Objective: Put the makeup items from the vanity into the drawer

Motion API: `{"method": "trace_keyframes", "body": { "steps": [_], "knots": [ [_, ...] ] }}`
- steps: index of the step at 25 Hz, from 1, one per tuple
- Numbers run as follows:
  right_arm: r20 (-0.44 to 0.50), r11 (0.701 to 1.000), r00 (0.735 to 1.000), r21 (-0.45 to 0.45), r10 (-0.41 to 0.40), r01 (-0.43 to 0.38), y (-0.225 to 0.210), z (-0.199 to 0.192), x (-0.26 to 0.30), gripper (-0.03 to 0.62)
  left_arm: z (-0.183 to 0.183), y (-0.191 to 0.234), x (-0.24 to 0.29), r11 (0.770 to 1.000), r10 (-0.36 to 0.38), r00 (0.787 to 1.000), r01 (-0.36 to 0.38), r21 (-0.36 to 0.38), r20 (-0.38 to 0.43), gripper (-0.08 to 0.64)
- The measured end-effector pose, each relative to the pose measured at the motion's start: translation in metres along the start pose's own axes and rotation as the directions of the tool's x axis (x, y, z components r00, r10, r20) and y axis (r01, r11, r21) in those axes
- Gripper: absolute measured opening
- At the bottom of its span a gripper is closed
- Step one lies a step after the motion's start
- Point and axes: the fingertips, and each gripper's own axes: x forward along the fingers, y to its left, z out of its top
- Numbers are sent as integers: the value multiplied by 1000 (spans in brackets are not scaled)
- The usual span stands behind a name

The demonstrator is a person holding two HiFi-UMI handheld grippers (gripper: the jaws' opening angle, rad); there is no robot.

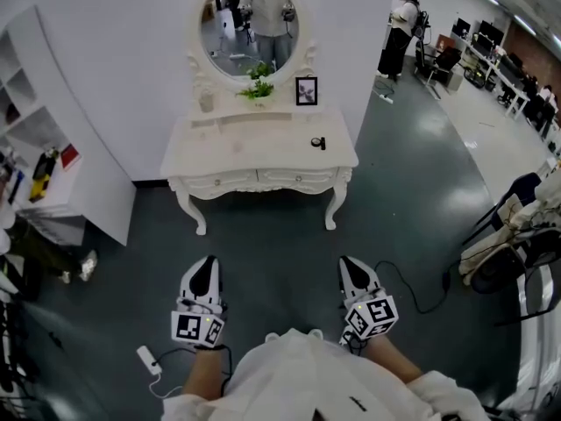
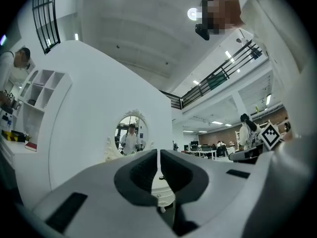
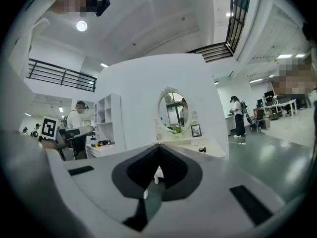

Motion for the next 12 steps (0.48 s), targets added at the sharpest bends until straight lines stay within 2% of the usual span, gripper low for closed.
{"method": "trace_keyframes", "body": {
  "steps": [3, 8, 12],
  "knots": [
    [0, 1000, 1000, -4, -5, 5, 7, -1, 4, 17, 1, 6, -2, 1000, 0, 1000, 0, 15, -2, 44],
    [0, 1000, 1000, -5, -14, 14, 24, -5, 15, 17, -7, 28, -7, 1000, 5, 1000, -6, -29, -12, 298],
    [0, 1000, 1000, -9, -8, 8, 42, -12, 24, 17, -20, 47, -17, 999, 26, 999, -27, -39, -36, 360]
  ]
}}
